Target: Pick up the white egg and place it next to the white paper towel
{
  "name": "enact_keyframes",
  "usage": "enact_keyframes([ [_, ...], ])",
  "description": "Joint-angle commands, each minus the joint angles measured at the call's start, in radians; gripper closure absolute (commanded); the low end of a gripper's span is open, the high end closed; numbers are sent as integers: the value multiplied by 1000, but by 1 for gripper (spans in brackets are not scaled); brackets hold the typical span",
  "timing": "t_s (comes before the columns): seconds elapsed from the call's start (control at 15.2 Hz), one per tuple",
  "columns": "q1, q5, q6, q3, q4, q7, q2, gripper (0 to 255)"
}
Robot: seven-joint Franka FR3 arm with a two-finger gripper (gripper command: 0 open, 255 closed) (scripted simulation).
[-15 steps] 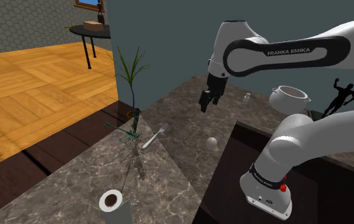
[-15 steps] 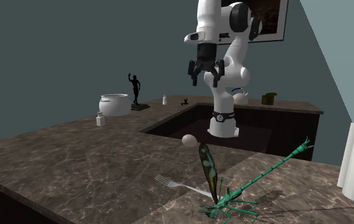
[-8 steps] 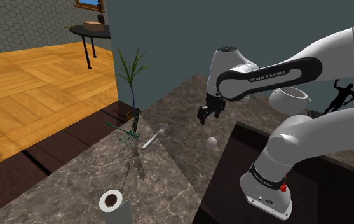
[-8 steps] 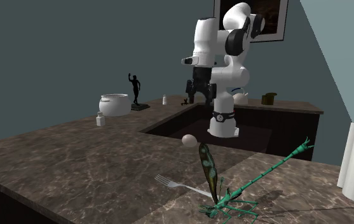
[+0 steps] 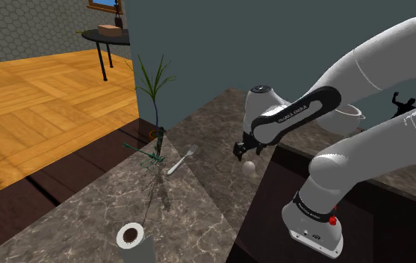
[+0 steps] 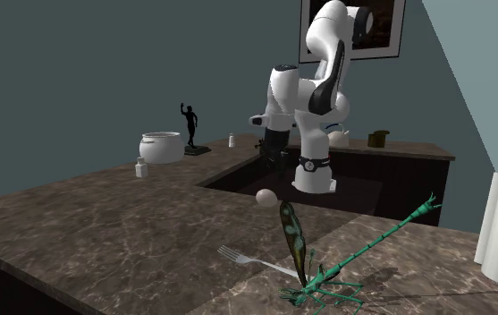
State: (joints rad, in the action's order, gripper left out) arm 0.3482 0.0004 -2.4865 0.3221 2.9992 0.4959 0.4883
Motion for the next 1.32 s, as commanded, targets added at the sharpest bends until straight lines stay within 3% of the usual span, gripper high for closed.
enact_keyframes([
  [0.0,64,-42,-89,38,13,82,-81,0],
  [0.07,105,-73,-135,62,21,129,-124,0],
  [0.4,175,-150,-231,99,25,180,-216,0],
  [0.53,224,-209,-276,125,24,219,-264,0],
  [0.59,272,-271,-311,149,21,260,-304,0],
  [1.12,272,-271,-310,149,21,260,-304,0],
  [1.19,272,-271,-310,149,21,261,-304,255],
  [1.25,272,-271,-310,149,21,261,-304,255],
])
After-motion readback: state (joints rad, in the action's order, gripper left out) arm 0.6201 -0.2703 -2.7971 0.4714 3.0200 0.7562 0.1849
